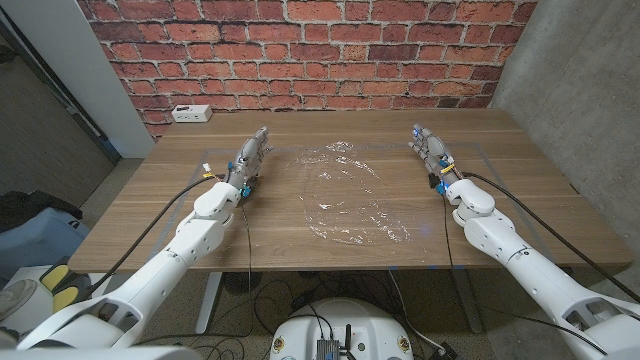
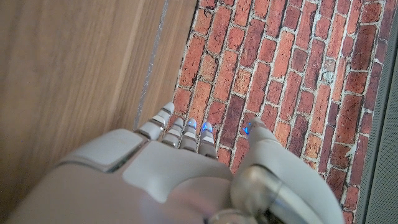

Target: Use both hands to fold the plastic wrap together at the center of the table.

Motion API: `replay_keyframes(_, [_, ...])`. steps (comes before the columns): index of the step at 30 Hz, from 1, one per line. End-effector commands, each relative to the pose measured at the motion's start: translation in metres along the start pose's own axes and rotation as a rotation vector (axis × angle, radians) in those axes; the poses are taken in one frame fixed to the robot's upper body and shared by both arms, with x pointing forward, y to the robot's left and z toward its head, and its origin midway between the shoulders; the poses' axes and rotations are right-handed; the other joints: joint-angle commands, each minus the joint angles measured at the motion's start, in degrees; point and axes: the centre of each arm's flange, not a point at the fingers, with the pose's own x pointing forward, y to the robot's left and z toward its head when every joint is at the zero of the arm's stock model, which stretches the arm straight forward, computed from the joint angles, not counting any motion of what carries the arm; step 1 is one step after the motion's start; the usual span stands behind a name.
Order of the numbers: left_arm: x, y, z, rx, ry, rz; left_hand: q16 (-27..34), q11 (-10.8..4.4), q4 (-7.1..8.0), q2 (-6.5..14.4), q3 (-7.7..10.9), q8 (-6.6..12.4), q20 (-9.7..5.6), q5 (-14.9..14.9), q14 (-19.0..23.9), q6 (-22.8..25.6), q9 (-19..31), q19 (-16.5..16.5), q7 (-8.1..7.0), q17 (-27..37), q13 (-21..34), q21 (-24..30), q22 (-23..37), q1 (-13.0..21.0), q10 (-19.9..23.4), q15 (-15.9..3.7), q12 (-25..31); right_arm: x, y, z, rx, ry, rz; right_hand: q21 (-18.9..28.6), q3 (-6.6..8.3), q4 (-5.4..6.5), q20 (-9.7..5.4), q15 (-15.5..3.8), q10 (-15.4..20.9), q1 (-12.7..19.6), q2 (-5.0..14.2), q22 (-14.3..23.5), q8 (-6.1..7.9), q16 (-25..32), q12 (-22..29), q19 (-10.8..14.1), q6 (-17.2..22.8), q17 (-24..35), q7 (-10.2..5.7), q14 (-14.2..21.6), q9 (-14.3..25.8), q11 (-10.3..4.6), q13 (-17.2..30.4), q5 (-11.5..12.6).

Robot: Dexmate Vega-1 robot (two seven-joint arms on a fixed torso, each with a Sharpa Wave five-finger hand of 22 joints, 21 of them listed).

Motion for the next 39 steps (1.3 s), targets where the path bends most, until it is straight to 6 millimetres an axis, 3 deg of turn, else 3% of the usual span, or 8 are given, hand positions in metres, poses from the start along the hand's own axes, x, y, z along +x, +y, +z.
replay_keyframes(1, [0.003, -0.002, 0.002, 0.012, 0.000, -0.017, 0.5, -0.12, -0.08, -0.2, 0.37, 0.31, 0.09, 0.3, -0.4, -0.2, 0.2, -4.6, 0.11, 0.3, 0.2, 0.3, 0.2, 0.4, -0.4, 0.04, 0.4, -0.002, 0.000, -0.001, -0.020, 0.013, -0.013, 0.2, 0.38, -0.08, -0.03, -0.50, 0.5, 0.6, -0.10, 0.2, 0.39, 0.3, 0.3, 0.6, 0.4, 0.1, -0.04, 0.0, 0.2, -0.12, 0.2, 0.2])
replay_keyframes(13, [0.007, -0.001, -0.001, 0.017, 0.003, -0.027, 0.5, -0.11, -0.15, -0.2, 0.36, 0.33, 0.20, 0.3, -0.3, 0.0, 0.2, -4.3, 0.00, 0.3, 0.2, 0.2, 0.2, 0.4, -0.1, 0.04, 0.5, -0.007, -0.001, -0.002, -0.044, 0.029, -0.016, 0.4, 0.53, -0.26, 0.28, -0.27, 0.6, 0.9, -0.17, 0.2, 0.41, 0.5, 0.3, 0.9, 0.6, 0.1, -0.09, 0.6, 0.2, -0.08, 0.2, 0.2])
replay_keyframes(16, [0.008, -0.001, -0.002, 0.021, 0.007, -0.032, 0.6, -0.14, -0.19, -0.3, 0.34, 0.43, 0.12, 0.3, 0.0, 0.3, 0.2, -3.8, 0.13, 0.3, 0.2, 0.3, 0.2, 0.3, 0.1, -0.04, 0.5, -0.008, 0.000, -0.002, -0.059, 0.039, -0.018, 0.5, 0.79, -0.46, 1.35, 0.24, 0.7, 1.3, -0.06, 0.2, 0.36, 0.6, 0.4, 1.3, 0.5, 0.1, 0.04, 1.1, 0.2, 0.19, 0.3, 0.4])
replay_keyframes(19, [0.008, -0.002, -0.002, 0.024, 0.008, -0.033, 0.6, -0.15, -0.21, -0.3, 0.33, 0.44, 0.07, 0.3, 0.2, 0.4, 0.2, -3.7, 0.15, 0.3, 0.2, 0.3, 0.2, 0.3, 0.3, -0.04, 0.6, -0.009, 0.002, -0.002, -0.087, 0.052, -0.020, 0.5, 1.07, -0.47, 4.08, 1.71, 0.9, 1.6, 0.07, 0.3, 0.41, 1.0, 0.4, 1.4, 0.7, 0.3, 0.17, 1.9, 0.3, 0.21, 0.3, 0.5])
replay_keyframes(22, [0.008, -0.003, -0.002, 0.036, 0.009, -0.035, 0.7, -0.24, -0.22, -0.4, 0.31, 0.54, 0.09, 0.3, 0.4, 0.7, 0.2, -3.6, 0.19, 0.2, 0.2, 0.2, 0.2, 0.2, 0.4, 0.07, 0.7, -0.011, 0.005, -0.001, -0.114, 0.057, -0.025, 0.6, 1.17, -0.32, 4.91, 1.87, 1.5, 1.6, 0.14, 0.3, 0.86, 1.4, 0.6, 1.6, 1.9, 0.5, 0.13, 2.7, 0.3, 0.57, 0.4, 0.6])
replay_keyframes(39, [0.009, -0.009, -0.003, 0.057, 0.010, -0.049, 1.0, -0.35, -0.41, -0.6, 0.15, 1.17, 0.59, 0.3, 1.9, 3.6, 0.3, -2.0, -0.76, 0.2, 0.3, 0.2, 0.2, 0.0, 2.0, 0.42, 1.1, -0.027, 0.018, 0.006, -0.310, 0.075, -0.048, 0.7, 1.65, -0.51, 5.75, 2.03, 3.2, 2.1, 0.20, 0.4, 0.88, 2.1, 1.2, 1.9, 2.3, 0.8, -0.63, 4.4, 0.4, 1.22, 0.5, 0.8])
